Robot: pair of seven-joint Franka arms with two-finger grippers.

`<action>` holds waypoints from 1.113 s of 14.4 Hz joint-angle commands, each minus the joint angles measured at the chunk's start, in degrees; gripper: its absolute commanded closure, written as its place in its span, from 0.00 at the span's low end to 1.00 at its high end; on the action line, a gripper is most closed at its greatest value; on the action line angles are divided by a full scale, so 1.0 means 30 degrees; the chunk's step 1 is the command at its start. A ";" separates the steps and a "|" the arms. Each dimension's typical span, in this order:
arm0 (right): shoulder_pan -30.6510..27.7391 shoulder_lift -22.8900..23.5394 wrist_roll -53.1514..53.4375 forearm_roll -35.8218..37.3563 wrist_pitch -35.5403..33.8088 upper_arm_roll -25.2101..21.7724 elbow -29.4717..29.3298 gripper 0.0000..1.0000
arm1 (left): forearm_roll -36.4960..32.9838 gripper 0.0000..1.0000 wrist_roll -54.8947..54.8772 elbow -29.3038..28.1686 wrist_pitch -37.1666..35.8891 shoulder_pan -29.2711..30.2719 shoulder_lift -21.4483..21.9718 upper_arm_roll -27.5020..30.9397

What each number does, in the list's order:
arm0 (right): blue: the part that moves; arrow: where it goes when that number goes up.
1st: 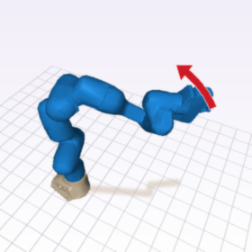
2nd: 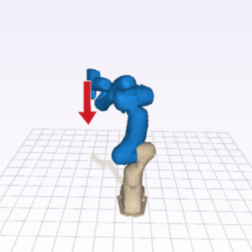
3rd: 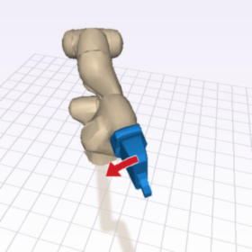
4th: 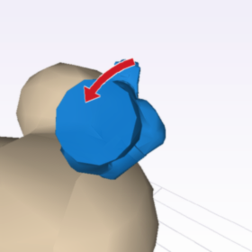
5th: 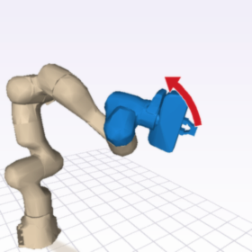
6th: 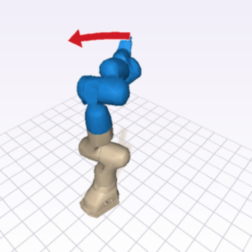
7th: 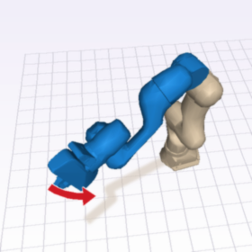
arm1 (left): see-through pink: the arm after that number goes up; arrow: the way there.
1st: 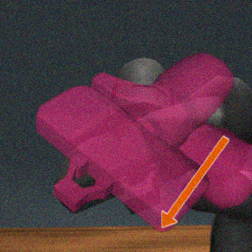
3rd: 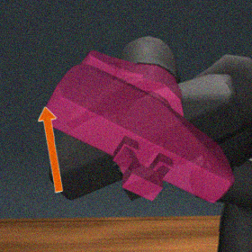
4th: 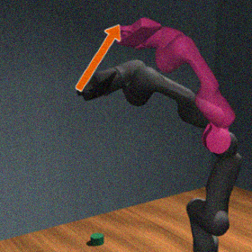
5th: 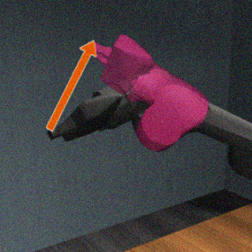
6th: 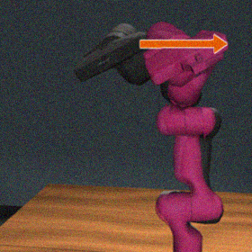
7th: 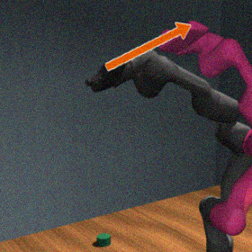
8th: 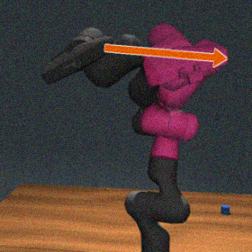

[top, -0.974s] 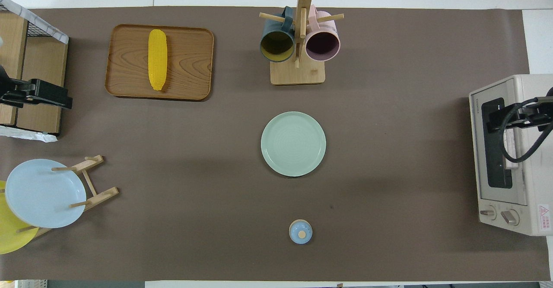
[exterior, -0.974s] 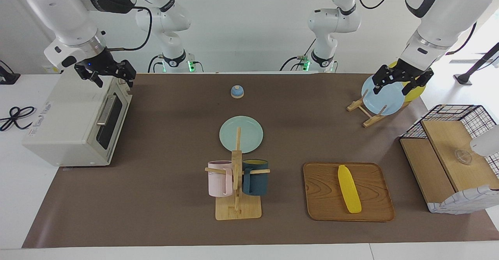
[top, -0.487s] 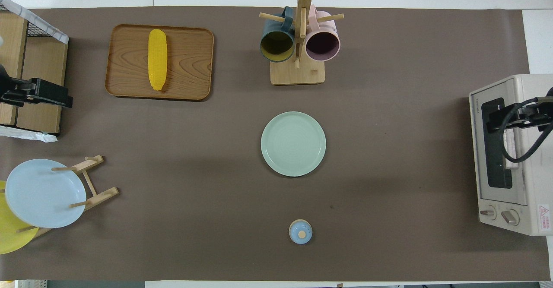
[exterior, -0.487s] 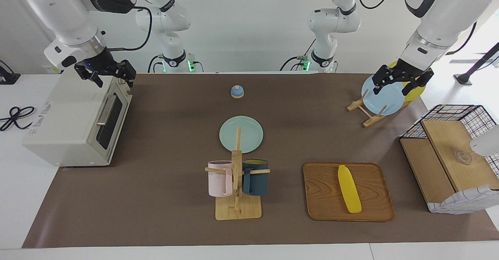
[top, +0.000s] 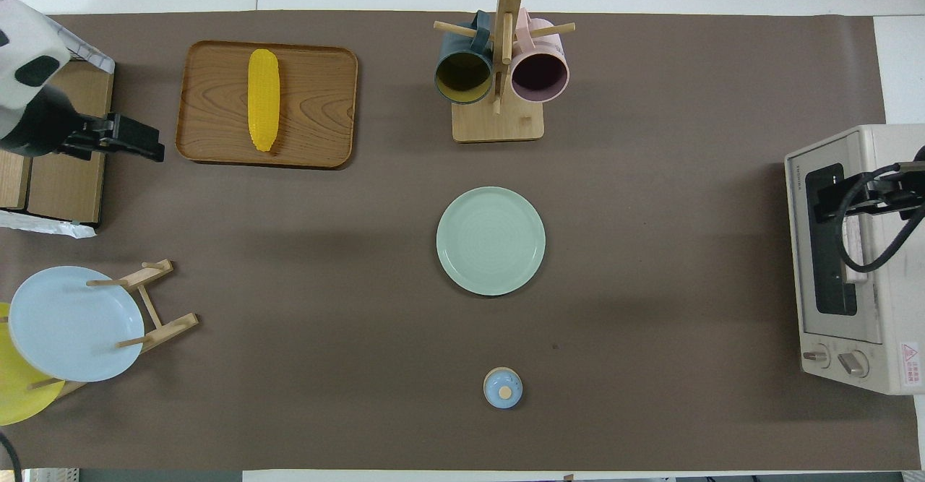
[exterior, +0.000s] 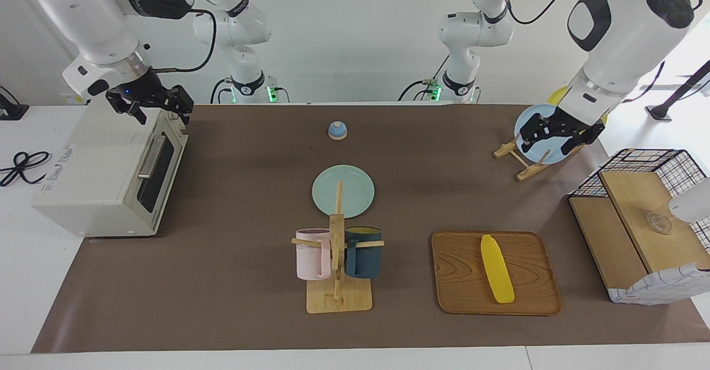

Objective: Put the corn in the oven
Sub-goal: 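Reach the left gripper to the yellow corn on the wooden tray and grasp it, then carry the corn with the left gripper over the pale green plate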

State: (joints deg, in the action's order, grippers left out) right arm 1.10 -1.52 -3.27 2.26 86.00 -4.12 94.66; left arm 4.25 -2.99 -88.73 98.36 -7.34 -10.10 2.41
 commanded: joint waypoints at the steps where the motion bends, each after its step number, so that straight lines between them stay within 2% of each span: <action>1: -0.0280 0.0010 -0.0345 -0.0432 -0.0278 0.0114 -0.0090 0.00 | 0.0342 0.00 -0.0028 0.2706 0.1803 -0.0689 -0.4385 0.0048; 3: -0.0280 -0.0019 -0.0345 -0.0432 -0.0249 0.0114 -0.0090 0.00 | 0.0313 0.00 -0.0028 0.5071 0.2777 -0.0690 -0.7310 -0.0390; 4: -0.0280 -0.0019 -0.0374 -0.0432 -0.0278 0.0114 -0.0090 0.00 | 0.0313 0.00 -0.0057 0.6853 0.2895 -0.0690 -0.8892 -0.0508; 6: -0.0280 0.0010 -0.0345 -0.0432 -0.0279 0.0114 -0.0090 0.00 | 0.0313 0.00 -0.0058 0.9031 0.3303 -0.0486 -1.1096 -0.0829; 11: -0.0280 0.0010 -0.0345 -0.0432 -0.0279 0.0114 -0.0090 0.00 | 0.0078 0.00 -0.0262 0.8485 0.6932 -0.0425 -1.2304 -0.0744; 16: -0.0280 0.0010 -0.0374 -0.0432 -0.0279 0.0143 -0.0090 0.00 | -0.0069 0.00 -0.0380 0.7781 0.7965 -0.0426 -1.2512 -0.0773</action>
State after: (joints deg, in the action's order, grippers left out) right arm 1.10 -1.52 -3.27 2.26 85.99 -4.12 94.66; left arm 4.39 -3.36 -64.82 120.84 -8.69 -47.64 0.17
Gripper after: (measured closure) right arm 0.000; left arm 0.000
